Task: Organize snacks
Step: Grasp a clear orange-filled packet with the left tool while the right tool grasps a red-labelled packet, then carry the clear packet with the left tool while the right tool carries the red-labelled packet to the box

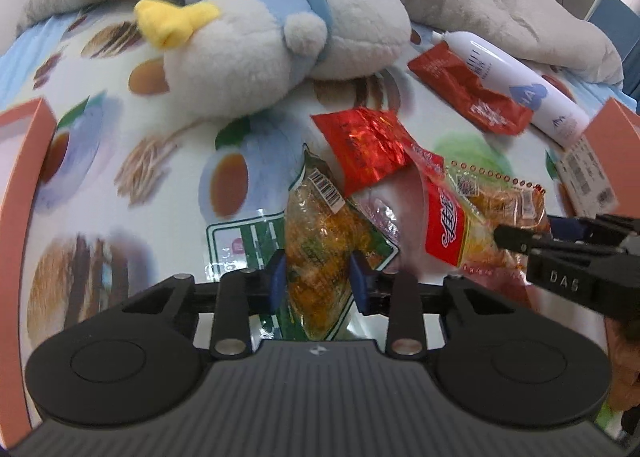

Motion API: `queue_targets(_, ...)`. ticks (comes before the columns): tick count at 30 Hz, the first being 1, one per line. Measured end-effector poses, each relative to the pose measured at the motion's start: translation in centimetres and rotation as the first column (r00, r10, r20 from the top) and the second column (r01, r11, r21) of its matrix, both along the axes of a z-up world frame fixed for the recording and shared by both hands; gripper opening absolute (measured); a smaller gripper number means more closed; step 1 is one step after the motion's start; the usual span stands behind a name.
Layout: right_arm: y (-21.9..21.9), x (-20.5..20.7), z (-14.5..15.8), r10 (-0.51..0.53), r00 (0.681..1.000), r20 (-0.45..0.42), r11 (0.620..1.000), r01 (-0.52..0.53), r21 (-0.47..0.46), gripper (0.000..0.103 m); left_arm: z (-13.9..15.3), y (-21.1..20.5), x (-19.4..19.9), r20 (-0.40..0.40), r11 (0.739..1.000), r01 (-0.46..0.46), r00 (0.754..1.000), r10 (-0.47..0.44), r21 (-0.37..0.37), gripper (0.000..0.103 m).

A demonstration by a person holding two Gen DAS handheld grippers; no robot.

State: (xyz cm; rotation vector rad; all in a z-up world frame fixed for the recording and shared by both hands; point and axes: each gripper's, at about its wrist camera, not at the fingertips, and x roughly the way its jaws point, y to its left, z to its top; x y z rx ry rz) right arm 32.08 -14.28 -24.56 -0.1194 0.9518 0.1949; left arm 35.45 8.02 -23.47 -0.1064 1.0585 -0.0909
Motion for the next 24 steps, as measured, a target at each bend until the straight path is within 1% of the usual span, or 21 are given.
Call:
queue_targets(3,0.1,-2.1,0.2,0.013,1.0,-0.011,1.0,-0.013,-0.004,0.042,0.4,-0.5,-2.3,-0.005,1.0,-0.01,1.0,0.01,-0.004,0.034)
queue_targets(10,-0.2,-7.1,0.6,0.034,0.999,-0.038,0.999,-0.034,0.005,0.042,1.2,-0.8,-7.5,-0.01,0.999,-0.041,0.999,0.041,-0.018,0.033)
queue_targets(14,-0.5,-9.6,0.9,0.037,0.998,-0.047,0.999,-0.037,0.013,0.041,1.8,-1.0,-10.2,-0.011,0.997,-0.058,0.998,0.058,-0.041,0.033)
queue_targets(18,-1.3,-11.9,1.6,0.026,0.998,-0.06,0.999,-0.023,0.044,0.037,2.8,-1.2,-12.7,-0.001,0.997,-0.07,0.998,0.07,-0.044,0.032)
queue_targets(24,-2.3,-14.6,2.1,0.017,0.999,-0.052,0.999,-0.014,0.044,0.033,3.9,-1.1,-15.3,0.005,0.993,-0.097,0.995,0.097,-0.069,0.032)
